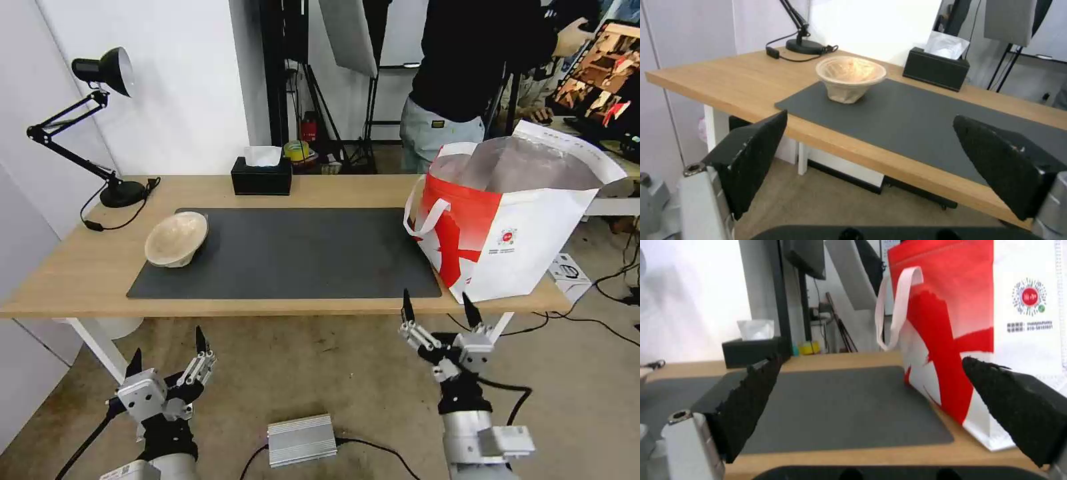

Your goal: Pick up the trash from the table and place it into the takeout bag.

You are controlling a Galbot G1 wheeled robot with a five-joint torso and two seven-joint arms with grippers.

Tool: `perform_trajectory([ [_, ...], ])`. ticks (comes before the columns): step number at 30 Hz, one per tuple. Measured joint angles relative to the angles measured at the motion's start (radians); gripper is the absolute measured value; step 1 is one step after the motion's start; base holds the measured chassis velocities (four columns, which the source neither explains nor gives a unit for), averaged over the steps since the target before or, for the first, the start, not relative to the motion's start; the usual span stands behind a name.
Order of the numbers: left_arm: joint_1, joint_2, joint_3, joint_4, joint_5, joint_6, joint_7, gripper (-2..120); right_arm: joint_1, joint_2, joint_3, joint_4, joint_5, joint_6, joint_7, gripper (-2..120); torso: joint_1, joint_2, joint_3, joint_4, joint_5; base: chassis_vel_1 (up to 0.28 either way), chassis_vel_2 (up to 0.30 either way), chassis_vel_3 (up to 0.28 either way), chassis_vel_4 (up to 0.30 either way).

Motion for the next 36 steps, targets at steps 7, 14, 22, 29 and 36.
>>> perform_trajectory([
  [7, 0.004, -0.005, 0.0, 0.0, 0.004, -0.005, 0.0, 100, -0.035, 0.023, -0.029, -0.01, -0.062, -0.005, 0.016, 100, 0.0, 0.0, 0.0, 0.0, 0.0, 0.0, 0.0, 0.0, 0.0],
  [14, 0.006, -0.006, 0.0, 0.0, 0.005, -0.005, 0.0, 100, -0.043, 0.033, -0.041, -0.015, -0.081, -0.008, 0.017, 100, 0.0, 0.0, 0.0, 0.0, 0.0, 0.0, 0.0, 0.0, 0.0],
  [22, 0.007, 0.001, -0.003, 0.0, 0.005, -0.006, 0.0, 100, -0.032, 0.037, -0.038, -0.015, -0.084, -0.009, 0.017, 100, 0.0, 0.0, 0.0, 0.0, 0.0, 0.0, 0.0, 0.0, 0.0],
  [29, 0.008, 0.004, -0.003, 0.0, 0.004, -0.006, 0.0, 100, -0.025, 0.038, -0.031, -0.01, -0.089, -0.008, 0.017, 100, 0.0, 0.0, 0.0, 0.0, 0.0, 0.0, 0.0, 0.0, 0.0],
  [36, 0.008, 0.004, -0.003, 0.0, 0.004, -0.006, 0.0, 100, -0.024, 0.042, -0.025, -0.004, -0.101, -0.004, 0.018, 100, 0.0, 0.0, 0.0, 0.0, 0.0, 0.0, 0.0, 0.0, 0.0],
])
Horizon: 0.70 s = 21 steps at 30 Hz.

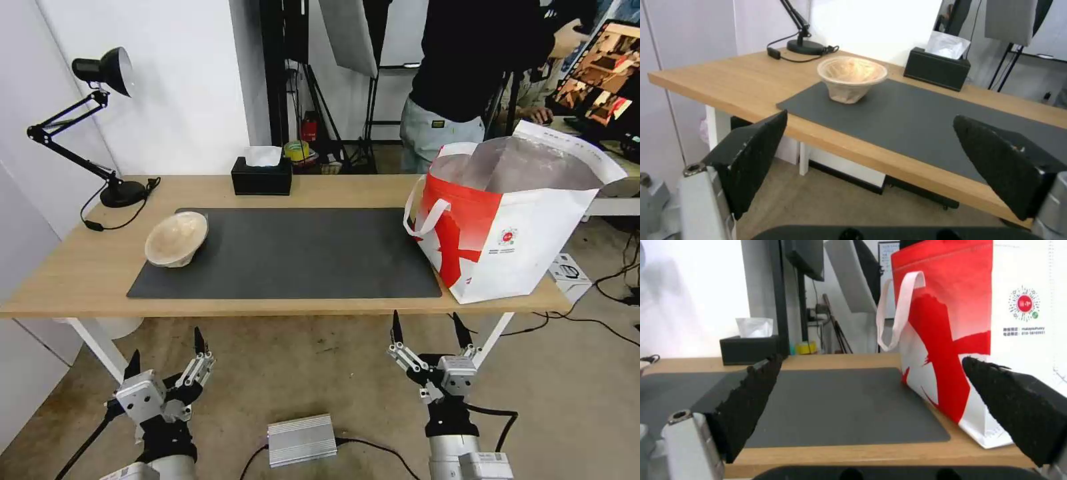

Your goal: Pick up the trash from the table and place it into the takeout bag.

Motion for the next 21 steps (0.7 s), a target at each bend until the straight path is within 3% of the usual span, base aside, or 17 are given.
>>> perform_trajectory([
  [14, 0.0, 0.0, -0.006, 0.0, -0.003, -0.003, 0.0, 100, 0.0, 0.006, 0.001, 0.0, -0.011, 0.003, 0.002, 100, 0.0, 0.0, 0.0, 0.0, 0.0, 0.0, 0.0, 0.0, 0.0],
  [21, -0.026, 0.021, -0.048, 0.0, -0.032, -0.041, -0.001, 100, 0.0, 0.006, 0.001, 0.0, -0.011, 0.004, 0.003, 100, 0.0, 0.0, 0.0, 0.0, 0.0, 0.0, 0.0, 0.0, 0.0],
])
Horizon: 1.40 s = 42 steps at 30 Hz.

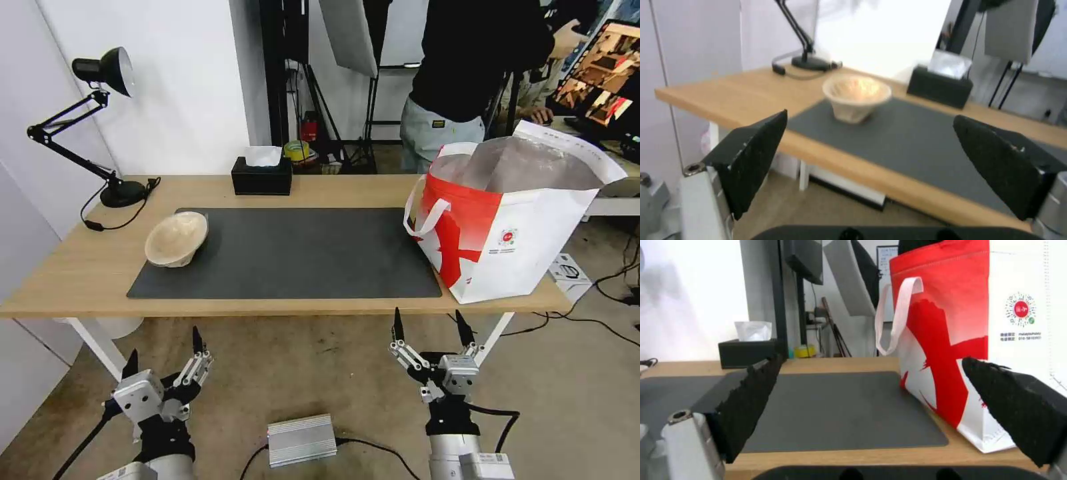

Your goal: Pick up the trash from the table and place it into the takeout bag.

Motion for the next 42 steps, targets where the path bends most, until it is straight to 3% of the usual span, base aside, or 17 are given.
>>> perform_trajectory([
  [6, -0.04, 0.038, -0.064, 0.0, -0.073, -0.038, 0.001, 100, 0.0, 0.0, 0.0, 0.0, 0.0, 0.0, 0.0, 100, 0.0, 0.0, 0.0, 0.0, 0.0, 0.0, 0.0, 0.0, 0.0],
  [8, -0.085, 0.083, -0.125, 0.0, -0.185, -0.04, 0.002, 100, 0.0, 0.0, 0.0, 0.0, 0.0, 0.0, 0.0, 100, 0.0, 0.0, 0.0, 0.0, -0.0001, 0.0, 0.0, 0.0, 0.0],
  [13, -0.135, 0.147, -0.195, 0.0, -0.313, -0.04, -0.002, 100, 0.0, 0.0, 0.0, 0.0, 0.0, 0.0, 0.0, 100, 0.0, 0.0, 0.0, 0.0, -0.0001, 0.0, 0.0, 0.0, 0.0],
  [17, -0.21, 0.237, -0.29, 0.0, -0.517, -0.033, -0.034, 100, 0.0, 0.0, 0.0, 0.0, 0.0, 0.0, 0.0, 100, 0.0, 0.0, 0.0, 0.0, -0.0001, 0.0, 0.0, 0.0, 0.0],
  [21, -0.249, 0.278, -0.321, 0.0, -0.644, -0.022, -0.06, 100, 0.0, 0.0, 0.0, 0.0, 0.001, 0.0, 0.0, 100, 0.0, 0.0, 0.0, 0.0, -0.0002, 0.0, 0.0, 0.0, 0.0],
  [23, -0.253, 0.283, -0.324, 0.0, -0.66, -0.021, -0.063, 100, 0.0, 0.0, 0.0, 0.0, 0.001, 0.0, 0.0, 100, 0.0, 0.0, 0.0, 0.0, -0.0002, 0.0, 0.0, 0.0, 0.0],
  [24, -0.293, 0.315, -0.341, 0.0, -0.771, -0.012, -0.094, 100, 0.0, 0.0, 0.0, 0.0, 0.001, 0.0, 0.0, 100, 0.0, 0.0, 0.0, 0.0001, -0.0001, 0.0, 0.0, 0.0, 0.0],
  [25, -0.298, 0.318, -0.342, 0.0, -0.783, -0.011, -0.098, 100, 0.0, 0.0, 0.0, 0.0, 0.001, 0.0, 0.0, 100, 0.0, 0.0, 0.0, 0.0001, -0.0002, 0.0, 0.0, 0.0, 0.0],
  [27, -0.378, 0.362, -0.362, 0.0, -0.993, 0.011, -0.168, 100, 0.0, 0.0, 0.0, 0.0, 0.001, 0.0, 0.0, 100, 0.0, 0.0, 0.0, 0.0, -0.0001, 0.0, 0.0, 0.0, 0.0],
  [29, -0.396, 0.37, -0.365, 0.0, -1.034, 0.016, -0.182, 100, 0.0, 0.0, 0.0, 0.0, 0.001, 0.0, 0.0, 100, 0.0, 0.0, 0.0, 0.0, -0.0002, 0.0, 0.0, 0.0, 0.0],
  [32, -0.49, 0.409, -0.372, 0.0, -1.208, 0.028, -0.251, 100, 0.0, 0.0, 0.0, 0.0, 0.001, 0.0, 0.0, 100, 0.0, 0.0, 0.0, 0.0, -0.0002, 0.0, 0.0, 0.0, 0.0],
  [42, -0.632, 0.465, -0.39, 0.012, -1.495, 0.03, -0.357, 100, 0.0, 0.0, 0.0, 0.0, 0.001, 0.0, 0.0, 100, 0.0, 0.0, 0.0, -0.0001, 0.0, 0.0, 0.0, 0.0, 0.0],
])
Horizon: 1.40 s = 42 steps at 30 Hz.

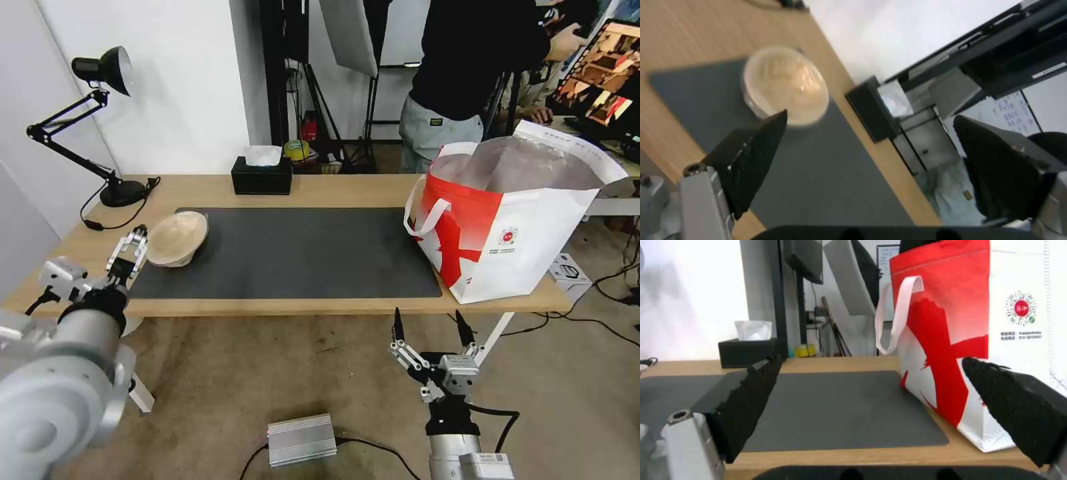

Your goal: Pick up the trash from the table and place it into the takeout bag.

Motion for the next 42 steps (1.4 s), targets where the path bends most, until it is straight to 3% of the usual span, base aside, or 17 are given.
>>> perform_trajectory([
  [2, -0.053, 0.018, -0.002, 0.019, -0.08, 0.0, -0.033, 100, 0.0, 0.0, 0.0, 0.0, 0.0, 0.0, 0.0, 100, 0.0, 0.0, 0.0, 0.0, 0.0, 0.0, 0.0, 0.0, 0.0],
  [7, -0.102, 0.037, 0.008, 0.055, -0.143, 0.011, -0.058, 100, 0.0, 0.0, 0.0, 0.0, 0.0, 0.0, 0.0, 100, 0.0, 0.0, 0.0, 0.0001, 0.0, 0.0, 0.0, 0.0, 0.0],
  [23, -0.172, 0.065, 0.062, 0.154, -0.131, 0.017, -0.131, 100, 0.0, 0.0, 0.0, 0.0, 0.0, 0.0, 0.0, 100, 0.0, 0.0, 0.0, 0.0001, 0.0, 0.0, 0.0, 0.0, 0.0],
  [42, -0.4, 0.087, 0.241, 0.393, -0.131, 0.031, -0.254, 100, 0.0, 0.0, 0.0, 0.0, 0.0, 0.0, 0.0, 100, 0.0, 0.0, 0.0, 0.0, 0.0, 0.0, 0.0, 0.0, 0.0],
])
